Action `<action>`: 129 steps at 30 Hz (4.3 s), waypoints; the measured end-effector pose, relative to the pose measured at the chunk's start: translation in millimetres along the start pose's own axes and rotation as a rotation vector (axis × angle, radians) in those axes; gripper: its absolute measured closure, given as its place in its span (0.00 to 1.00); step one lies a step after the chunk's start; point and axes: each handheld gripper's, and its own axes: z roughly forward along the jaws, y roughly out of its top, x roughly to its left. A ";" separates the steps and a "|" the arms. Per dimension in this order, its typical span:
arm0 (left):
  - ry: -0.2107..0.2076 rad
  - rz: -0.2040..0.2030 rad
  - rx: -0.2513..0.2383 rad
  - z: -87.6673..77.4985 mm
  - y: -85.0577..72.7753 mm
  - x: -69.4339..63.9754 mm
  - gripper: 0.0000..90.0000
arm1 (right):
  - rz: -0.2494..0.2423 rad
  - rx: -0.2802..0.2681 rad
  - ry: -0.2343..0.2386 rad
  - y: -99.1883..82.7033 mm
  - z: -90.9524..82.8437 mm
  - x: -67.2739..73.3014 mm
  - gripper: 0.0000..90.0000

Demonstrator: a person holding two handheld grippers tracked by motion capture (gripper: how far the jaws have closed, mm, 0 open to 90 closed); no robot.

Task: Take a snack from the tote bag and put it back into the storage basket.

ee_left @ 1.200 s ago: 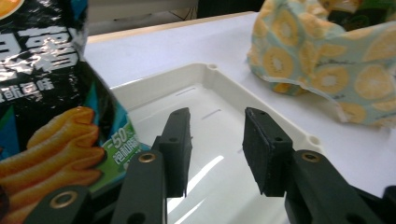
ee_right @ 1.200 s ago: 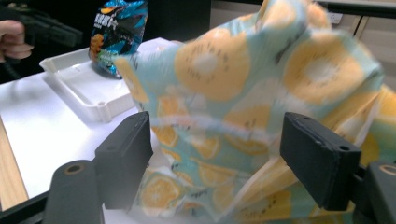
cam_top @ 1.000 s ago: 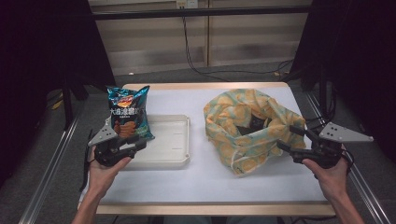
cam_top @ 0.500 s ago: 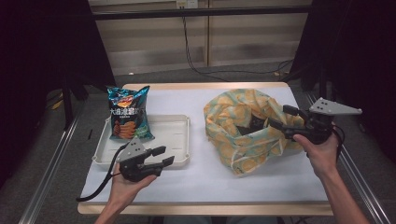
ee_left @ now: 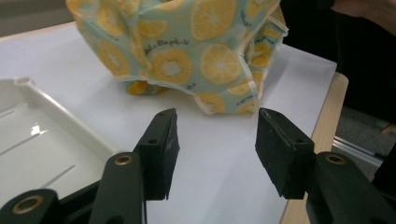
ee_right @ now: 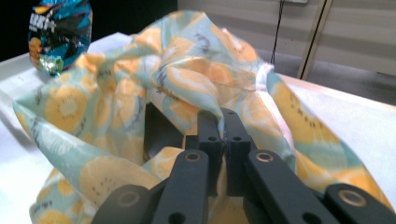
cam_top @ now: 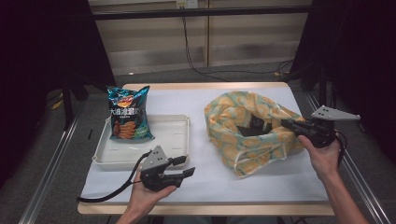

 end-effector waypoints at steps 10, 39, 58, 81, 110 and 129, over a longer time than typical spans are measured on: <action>-0.084 0.007 -0.054 54.7 37.0 6.7 0.55 | -0.021 0.028 0.030 -12.6 6.9 1.7 0.99; -0.177 0.078 -0.022 146.4 60.4 16.8 1.00 | -0.049 0.022 0.041 3.3 24.7 9.1 0.67; -0.161 0.070 -0.073 148.1 84.3 38.2 0.38 | -0.038 -0.029 -0.002 2.2 -8.3 -7.3 1.00; -0.338 0.109 -0.006 161.6 65.4 -3.3 1.00 | -0.061 0.001 -0.004 21.8 21.9 -15.3 0.99; -0.311 0.105 0.037 169.3 58.3 -4.6 1.00 | -0.019 -0.100 -0.010 27.0 -13.4 -21.6 0.46; -0.303 0.128 0.097 167.2 50.0 -6.6 0.98 | -0.073 0.015 0.167 19.6 21.2 17.6 0.74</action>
